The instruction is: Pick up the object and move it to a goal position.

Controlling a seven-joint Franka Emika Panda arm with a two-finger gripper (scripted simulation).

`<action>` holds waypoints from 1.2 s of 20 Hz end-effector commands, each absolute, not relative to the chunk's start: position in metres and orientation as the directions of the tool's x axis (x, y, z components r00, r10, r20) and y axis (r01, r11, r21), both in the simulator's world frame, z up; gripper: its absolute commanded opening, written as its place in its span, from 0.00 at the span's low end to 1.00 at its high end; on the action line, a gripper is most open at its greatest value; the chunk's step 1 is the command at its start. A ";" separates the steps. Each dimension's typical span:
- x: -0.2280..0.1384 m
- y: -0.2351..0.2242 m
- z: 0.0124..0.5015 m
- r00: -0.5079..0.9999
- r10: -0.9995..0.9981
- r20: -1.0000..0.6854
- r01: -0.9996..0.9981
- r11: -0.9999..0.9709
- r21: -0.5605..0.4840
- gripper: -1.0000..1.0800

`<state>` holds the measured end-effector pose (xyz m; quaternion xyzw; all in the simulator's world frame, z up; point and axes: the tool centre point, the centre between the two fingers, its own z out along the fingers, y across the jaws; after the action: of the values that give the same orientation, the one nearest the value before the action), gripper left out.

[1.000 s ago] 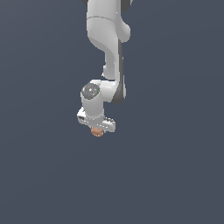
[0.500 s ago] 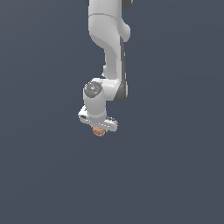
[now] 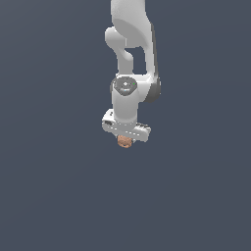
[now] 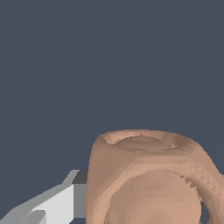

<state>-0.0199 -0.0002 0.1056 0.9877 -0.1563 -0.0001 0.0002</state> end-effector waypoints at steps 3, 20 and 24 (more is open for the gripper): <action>-0.018 0.046 0.144 0.951 -0.308 0.001 -0.308 -0.951 0.001 0.00; -0.004 0.193 0.264 0.951 -0.309 0.000 -0.309 -0.951 0.001 0.00; -0.002 0.206 0.275 0.951 -0.308 0.000 -0.308 -0.951 0.000 0.00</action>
<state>-0.0031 0.2018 0.2711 0.9879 -0.1554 0.0004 -0.0001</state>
